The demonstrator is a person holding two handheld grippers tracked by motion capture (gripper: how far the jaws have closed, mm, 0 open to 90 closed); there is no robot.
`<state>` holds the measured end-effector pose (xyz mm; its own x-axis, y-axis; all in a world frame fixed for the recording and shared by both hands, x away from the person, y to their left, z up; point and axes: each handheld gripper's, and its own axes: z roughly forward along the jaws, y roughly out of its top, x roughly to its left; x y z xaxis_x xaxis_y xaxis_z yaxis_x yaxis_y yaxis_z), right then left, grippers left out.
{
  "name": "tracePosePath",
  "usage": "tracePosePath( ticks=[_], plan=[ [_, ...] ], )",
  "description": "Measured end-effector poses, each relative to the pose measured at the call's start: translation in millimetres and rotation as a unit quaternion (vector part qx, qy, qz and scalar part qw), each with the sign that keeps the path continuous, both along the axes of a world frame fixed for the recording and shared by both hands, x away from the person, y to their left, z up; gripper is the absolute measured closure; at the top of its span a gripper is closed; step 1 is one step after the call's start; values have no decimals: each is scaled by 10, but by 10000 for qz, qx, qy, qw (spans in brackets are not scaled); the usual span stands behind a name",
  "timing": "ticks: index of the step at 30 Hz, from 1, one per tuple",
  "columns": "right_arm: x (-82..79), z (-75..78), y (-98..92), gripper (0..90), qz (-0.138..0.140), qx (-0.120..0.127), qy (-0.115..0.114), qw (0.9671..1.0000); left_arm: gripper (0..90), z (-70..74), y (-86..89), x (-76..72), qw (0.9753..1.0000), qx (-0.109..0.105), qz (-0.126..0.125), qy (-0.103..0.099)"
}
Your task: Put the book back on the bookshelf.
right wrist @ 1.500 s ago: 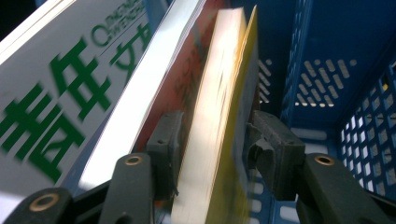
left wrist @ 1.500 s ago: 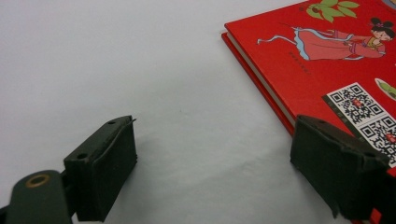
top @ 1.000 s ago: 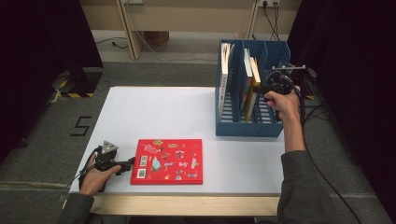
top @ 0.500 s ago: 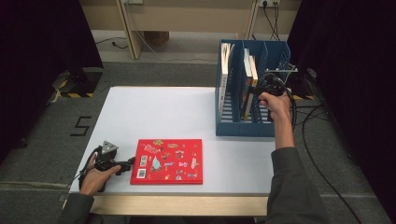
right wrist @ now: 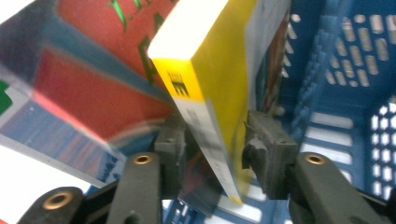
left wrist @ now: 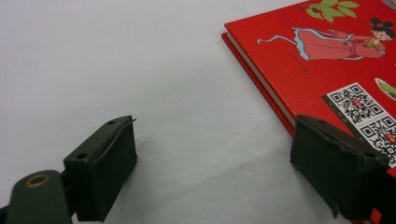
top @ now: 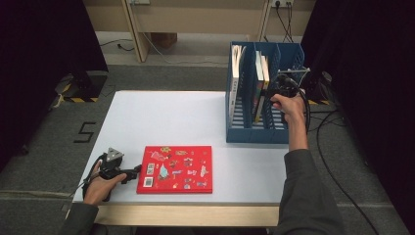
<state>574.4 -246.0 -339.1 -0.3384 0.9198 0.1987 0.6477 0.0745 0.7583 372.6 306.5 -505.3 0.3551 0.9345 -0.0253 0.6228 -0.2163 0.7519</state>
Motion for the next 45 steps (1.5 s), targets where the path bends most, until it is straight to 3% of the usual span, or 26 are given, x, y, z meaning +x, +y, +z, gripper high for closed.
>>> tracePosePath(
  ticks=[9,14,24,27,31,38,45],
  plan=[
    [-102,43,-92,649,119,-119,-196,9997,133,0,-1,0,10000,9,5,-2],
    [-44,8,-20,702,185,-221,-212,9994,133,0,-1,0,10000,7,5,-2],
    [6,13,87,702,326,-362,-86,9988,133,0,-1,-1,10000,10,4,-4],
    [-14,22,83,672,344,-495,-57,9982,133,0,-1,0,10000,4,4,-2],
    [-73,42,28,625,347,-485,-90,9982,133,0,0,0,10000,5,2,1],
    [-276,90,-75,533,342,-614,-116,9975,133,0,-1,0,10000,5,6,-3],
    [-569,107,-38,425,461,-415,-216,9978,137,5,8,0,10000,5,35,-4]
  ],
)
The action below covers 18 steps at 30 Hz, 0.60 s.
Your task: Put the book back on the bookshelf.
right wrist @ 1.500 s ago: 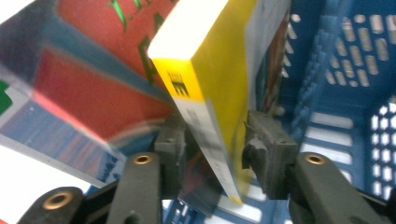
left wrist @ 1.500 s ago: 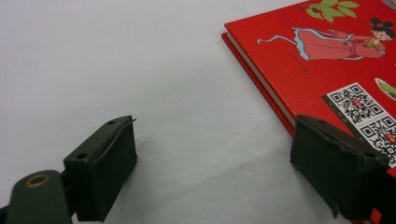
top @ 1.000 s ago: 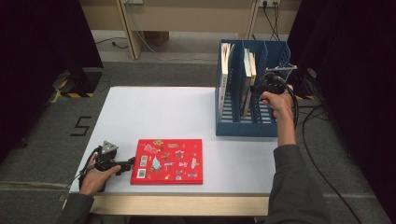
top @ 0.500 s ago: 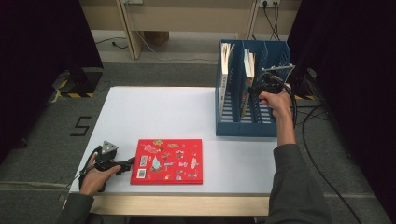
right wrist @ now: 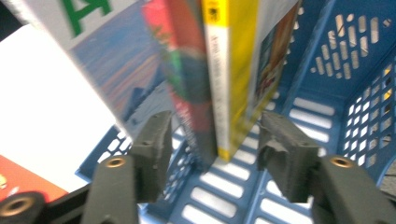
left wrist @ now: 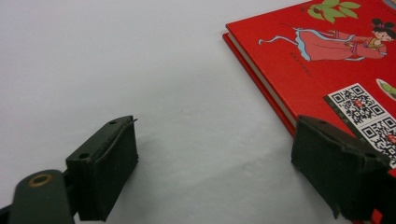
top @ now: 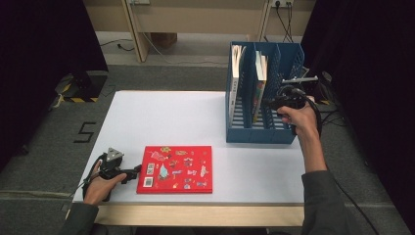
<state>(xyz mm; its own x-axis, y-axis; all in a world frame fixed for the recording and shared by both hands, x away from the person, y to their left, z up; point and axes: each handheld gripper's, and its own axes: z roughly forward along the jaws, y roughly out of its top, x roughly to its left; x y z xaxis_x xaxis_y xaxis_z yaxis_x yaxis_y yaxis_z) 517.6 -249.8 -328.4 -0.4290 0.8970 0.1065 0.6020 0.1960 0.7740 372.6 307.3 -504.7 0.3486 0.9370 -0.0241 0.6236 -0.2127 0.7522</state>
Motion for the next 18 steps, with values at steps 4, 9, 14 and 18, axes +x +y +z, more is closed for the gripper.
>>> tracePosePath(
  ticks=[4,9,14,18],
  plan=[
    [-185,-74,57,372,100,110,94,9998,144,2,43,7,9999,-1,162,-15],
    [-431,-167,176,336,316,215,86,9992,142,-2,38,9,9999,18,152,-22],
    [-625,-265,240,321,404,131,-103,9990,141,-4,38,9,9999,8,152,-20],
    [-757,-448,316,314,544,253,-85,9982,139,-4,41,11,9999,7,141,1]
  ],
)
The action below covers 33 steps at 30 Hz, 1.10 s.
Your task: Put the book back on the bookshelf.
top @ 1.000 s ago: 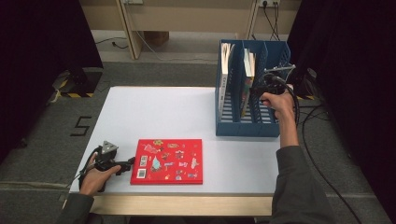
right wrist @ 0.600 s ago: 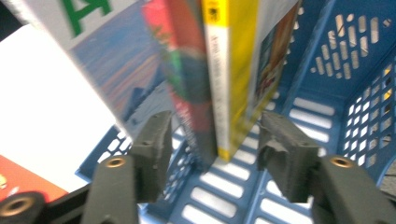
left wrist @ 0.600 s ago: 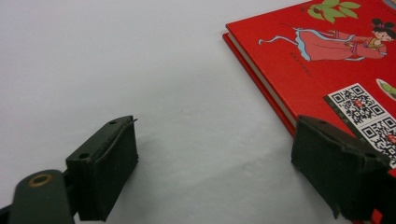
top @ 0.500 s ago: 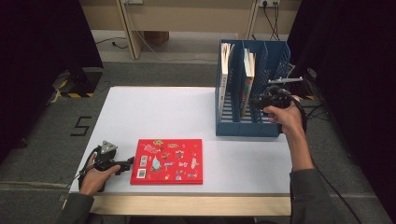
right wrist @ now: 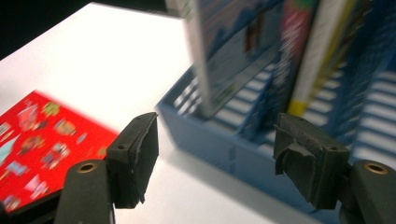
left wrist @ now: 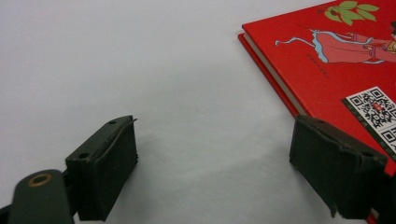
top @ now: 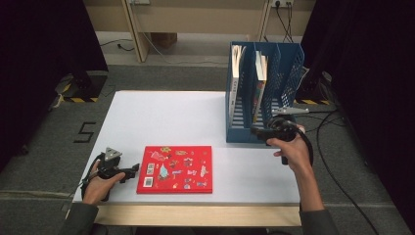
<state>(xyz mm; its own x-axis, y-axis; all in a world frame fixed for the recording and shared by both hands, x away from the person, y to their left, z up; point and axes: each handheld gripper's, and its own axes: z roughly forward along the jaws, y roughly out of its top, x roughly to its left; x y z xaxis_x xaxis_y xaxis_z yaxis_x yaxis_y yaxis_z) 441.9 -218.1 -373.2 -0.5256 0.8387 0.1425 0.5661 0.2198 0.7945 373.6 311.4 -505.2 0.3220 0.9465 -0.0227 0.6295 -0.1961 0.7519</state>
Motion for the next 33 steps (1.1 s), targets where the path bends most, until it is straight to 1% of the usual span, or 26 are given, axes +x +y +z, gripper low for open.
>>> tracePosePath(
  ticks=[2,3,4,6,8,10,13,16,21,23,26,33],
  plan=[
    [-38,-87,48,315,0,-15,61,10000,138,0,-3,1,10000,13,1,2],
    [-45,-109,74,307,32,-100,151,9998,137,0,-2,1,10000,11,-1,4],
    [-56,-113,98,307,89,-62,179,9998,136,0,-1,1,10000,6,-2,5],
    [-68,-110,142,310,178,209,215,9994,136,-1,-4,1,10000,2,5,-1],
    [-75,-118,193,309,228,133,211,9994,136,-1,-2,1,10000,3,0,2],
    [-70,-151,221,309,269,96,259,9993,136,-1,-4,0,10000,-1,4,-5],
    [-77,-205,246,309,259,-6,317,9992,136,-1,-3,0,10000,2,0,-3],
    [-84,-228,256,308,304,48,354,9989,136,-1,-3,0,10000,6,-1,0],
    [-95,-281,268,302,293,-30,354,9989,136,-1,-2,1,10000,4,-2,4],
    [-102,-313,280,300,278,-49,389,9988,135,-1,-2,1,10000,3,-1,5],
    [-115,-374,308,295,340,10,492,9982,136,-1,-3,1,10000,8,-1,3],
    [-118,-507,421,264,409,-75,616,9972,135,-1,-3,2,10000,5,0,5]
  ],
)
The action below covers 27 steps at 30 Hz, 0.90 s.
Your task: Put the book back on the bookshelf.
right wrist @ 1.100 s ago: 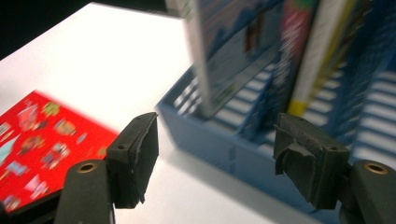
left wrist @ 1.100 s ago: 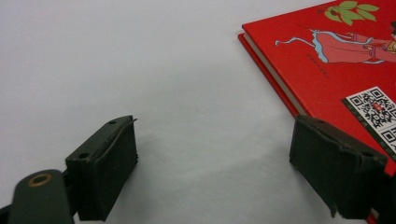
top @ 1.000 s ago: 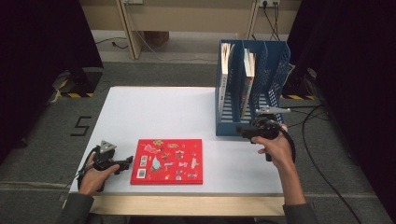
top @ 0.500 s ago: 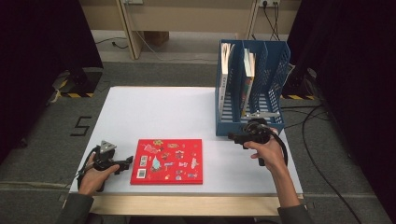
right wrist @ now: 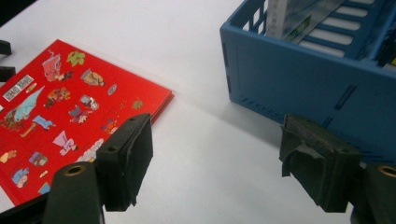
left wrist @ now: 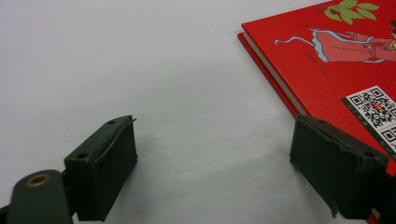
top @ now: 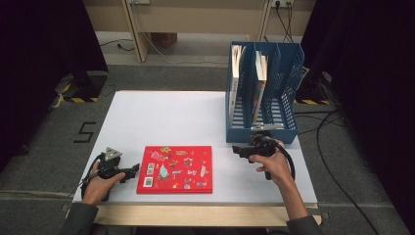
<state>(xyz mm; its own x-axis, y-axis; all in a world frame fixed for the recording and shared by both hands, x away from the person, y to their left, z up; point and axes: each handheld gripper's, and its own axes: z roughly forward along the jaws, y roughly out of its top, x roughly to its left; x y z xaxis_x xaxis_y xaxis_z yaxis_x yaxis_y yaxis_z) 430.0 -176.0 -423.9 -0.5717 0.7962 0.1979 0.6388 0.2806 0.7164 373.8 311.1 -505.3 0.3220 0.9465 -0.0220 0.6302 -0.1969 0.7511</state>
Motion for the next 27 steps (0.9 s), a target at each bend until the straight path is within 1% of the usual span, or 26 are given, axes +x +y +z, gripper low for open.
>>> tracePosePath(
  ticks=[3,5,6,9,14,16,18,21,27],
  plan=[
    [-3,-63,67,256,90,-49,59,9999,135,0,0,0,10000,1,-1,0],
    [-10,-105,124,233,111,-98,128,9998,135,0,0,-1,10000,-1,0,-2],
    [-11,-125,151,233,175,-105,132,9997,135,0,0,-1,10000,-4,-1,-3],
    [-21,-178,231,229,358,-24,231,9991,135,0,0,-1,10000,-1,-2,-1],
    [-37,-272,348,220,479,-114,346,9982,135,0,0,-1,10000,0,-1,-2],
    [-54,-299,393,213,553,-146,370,9977,135,0,1,0,10000,-3,-2,0],
    [-60,-317,428,204,622,-101,397,9972,135,0,0,-1,10000,0,-1,-1],
    [-77,-346,478,205,671,-163,420,9967,134,0,0,0,10000,-2,-1,0],
    [-105,-406,576,182,804,-179,520,9952,135,0,0,0,10000,1,-2,0]
  ],
)
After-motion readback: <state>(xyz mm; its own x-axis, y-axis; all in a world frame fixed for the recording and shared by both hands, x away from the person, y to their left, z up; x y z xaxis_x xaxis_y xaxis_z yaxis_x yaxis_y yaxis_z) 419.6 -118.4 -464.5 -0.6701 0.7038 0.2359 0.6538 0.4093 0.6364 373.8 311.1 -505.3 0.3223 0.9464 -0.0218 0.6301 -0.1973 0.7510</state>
